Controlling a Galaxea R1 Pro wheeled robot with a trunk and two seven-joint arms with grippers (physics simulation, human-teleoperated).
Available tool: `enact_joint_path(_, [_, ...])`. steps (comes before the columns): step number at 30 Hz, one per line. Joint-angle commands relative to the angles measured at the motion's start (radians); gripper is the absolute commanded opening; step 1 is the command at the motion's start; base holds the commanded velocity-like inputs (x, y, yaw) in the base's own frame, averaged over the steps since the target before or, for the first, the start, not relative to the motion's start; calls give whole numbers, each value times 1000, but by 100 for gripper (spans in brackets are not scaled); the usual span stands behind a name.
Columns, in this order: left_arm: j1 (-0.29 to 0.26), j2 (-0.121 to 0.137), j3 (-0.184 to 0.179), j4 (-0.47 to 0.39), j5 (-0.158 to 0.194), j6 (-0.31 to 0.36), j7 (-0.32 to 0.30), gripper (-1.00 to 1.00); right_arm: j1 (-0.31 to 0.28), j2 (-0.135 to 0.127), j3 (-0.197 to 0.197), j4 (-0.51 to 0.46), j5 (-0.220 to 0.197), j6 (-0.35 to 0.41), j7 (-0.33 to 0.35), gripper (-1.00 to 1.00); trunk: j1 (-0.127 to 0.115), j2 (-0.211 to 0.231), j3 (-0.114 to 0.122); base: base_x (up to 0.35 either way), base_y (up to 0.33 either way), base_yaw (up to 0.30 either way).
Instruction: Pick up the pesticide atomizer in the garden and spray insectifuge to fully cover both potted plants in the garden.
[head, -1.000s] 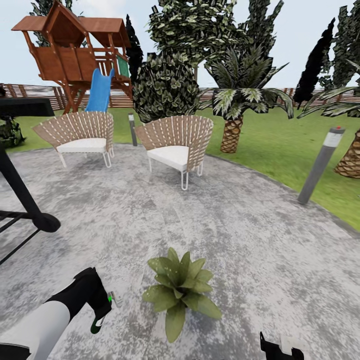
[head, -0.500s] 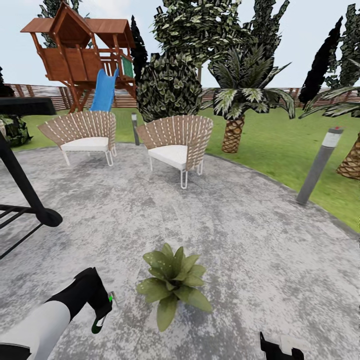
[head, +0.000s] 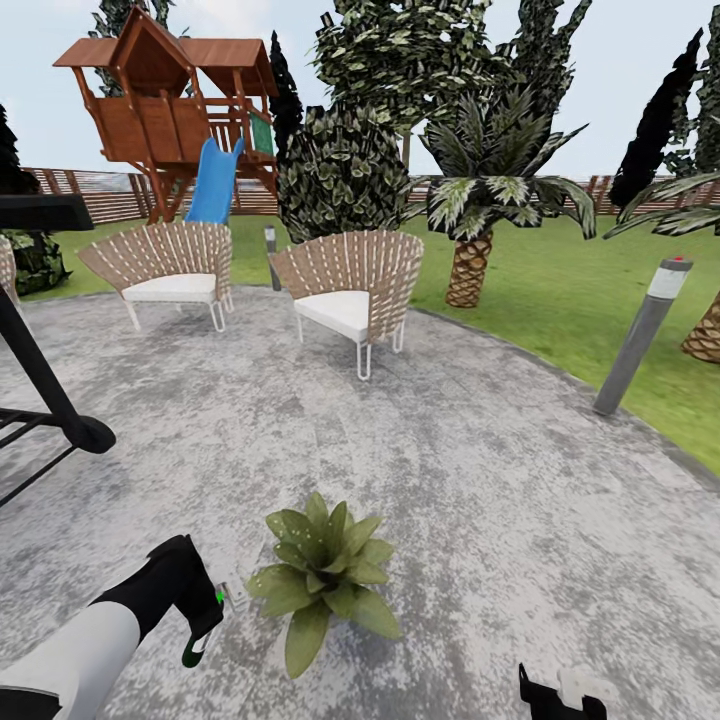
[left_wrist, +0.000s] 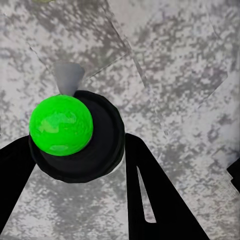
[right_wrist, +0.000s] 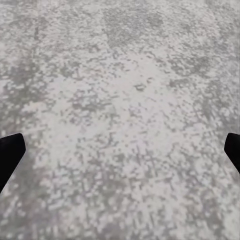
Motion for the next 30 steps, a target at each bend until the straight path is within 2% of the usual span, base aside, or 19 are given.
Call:
enact_joint_path(1, [0, 1, -4, -1, 0, 7, -5, -100, 0, -1, 9, -1, -4, -1, -7, 100, 0, 0, -1, 0, 0, 0])
enact_joint_path(14, [0, 0, -4, 1, 3, 7, -8, -100, 0, -1, 9, 0, -4, -1, -8, 100, 0, 0, -1, 0, 0, 237])
enact_joint_path(19, [0, 8, -3, -1, 1, 7, -8, -100, 0, 1, 9, 0, -4, -1, -8, 100, 0, 0, -1, 0, 0, 253])
enact_joint_path(25, [0, 2, -4, 1, 1, 7, -8, -100, 0, -2, 10, 1, -3, -1, -7, 100, 0, 0, -1, 0, 0, 14])
enact_joint_path(30, [0, 1, -4, 1, 1, 7, -8, -100, 0, -10, 12, 39, -2, -1, -7, 100, 0, 0, -1, 0, 0, 0])
